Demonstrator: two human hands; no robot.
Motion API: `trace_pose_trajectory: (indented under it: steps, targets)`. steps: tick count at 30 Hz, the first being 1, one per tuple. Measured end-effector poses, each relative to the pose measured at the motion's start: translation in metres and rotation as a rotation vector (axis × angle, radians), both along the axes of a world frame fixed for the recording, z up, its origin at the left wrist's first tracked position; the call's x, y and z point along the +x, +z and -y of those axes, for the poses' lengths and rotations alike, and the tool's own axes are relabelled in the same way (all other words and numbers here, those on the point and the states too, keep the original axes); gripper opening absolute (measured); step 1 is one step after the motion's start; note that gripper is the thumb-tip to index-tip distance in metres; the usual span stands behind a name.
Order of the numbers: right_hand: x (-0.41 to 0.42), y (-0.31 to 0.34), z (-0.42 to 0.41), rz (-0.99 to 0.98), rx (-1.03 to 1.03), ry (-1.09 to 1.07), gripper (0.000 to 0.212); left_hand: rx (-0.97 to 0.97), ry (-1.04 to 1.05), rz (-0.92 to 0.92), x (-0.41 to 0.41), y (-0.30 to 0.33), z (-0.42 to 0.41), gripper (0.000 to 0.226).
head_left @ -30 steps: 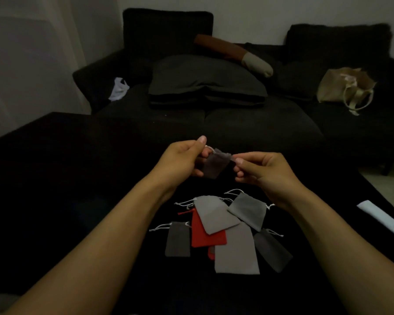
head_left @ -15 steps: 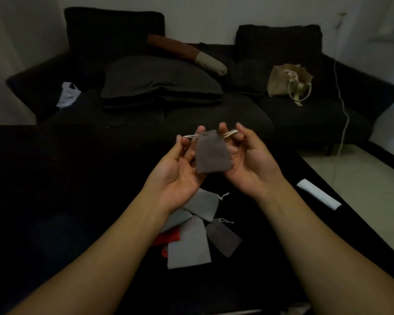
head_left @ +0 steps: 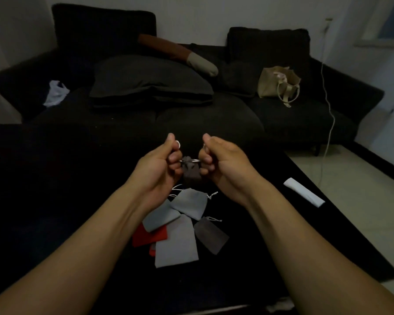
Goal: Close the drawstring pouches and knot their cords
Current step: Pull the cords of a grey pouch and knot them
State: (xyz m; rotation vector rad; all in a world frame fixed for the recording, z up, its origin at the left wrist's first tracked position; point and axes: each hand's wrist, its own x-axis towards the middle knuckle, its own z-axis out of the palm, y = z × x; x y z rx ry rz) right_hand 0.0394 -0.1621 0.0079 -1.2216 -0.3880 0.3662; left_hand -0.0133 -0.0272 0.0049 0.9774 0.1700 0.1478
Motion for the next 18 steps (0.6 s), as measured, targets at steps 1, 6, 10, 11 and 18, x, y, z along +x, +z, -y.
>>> trace_pose_trajectory:
  steps: [1, 6, 10, 11, 18]
  targets:
    - [-0.001, 0.001, -0.002, -0.014, 0.013, 0.016, 0.037, -0.016, 0.030, 0.001, -0.001, -0.001, -0.002, 0.034]
    - [0.004, 0.008, -0.007, -0.013, 0.056, -0.016, 0.038, 0.181, 0.141, 0.091, -0.003, 0.004, -0.007, 0.031]
    - [0.006, -0.001, -0.006, -0.144, 0.019, 0.073, 0.027, 0.348, 0.081, 0.106, -0.011, -0.006, -0.012, 0.019]
    - [0.006, -0.001, -0.007, -0.163, 0.045, 0.085, 0.022, 0.357, 0.069, 0.116, -0.012, -0.008, -0.013, 0.022]
    - [0.008, -0.017, -0.030, -0.183, 0.074, 0.093, 0.034, 0.119, 0.149, 0.020, -0.014, -0.018, -0.025, 0.028]
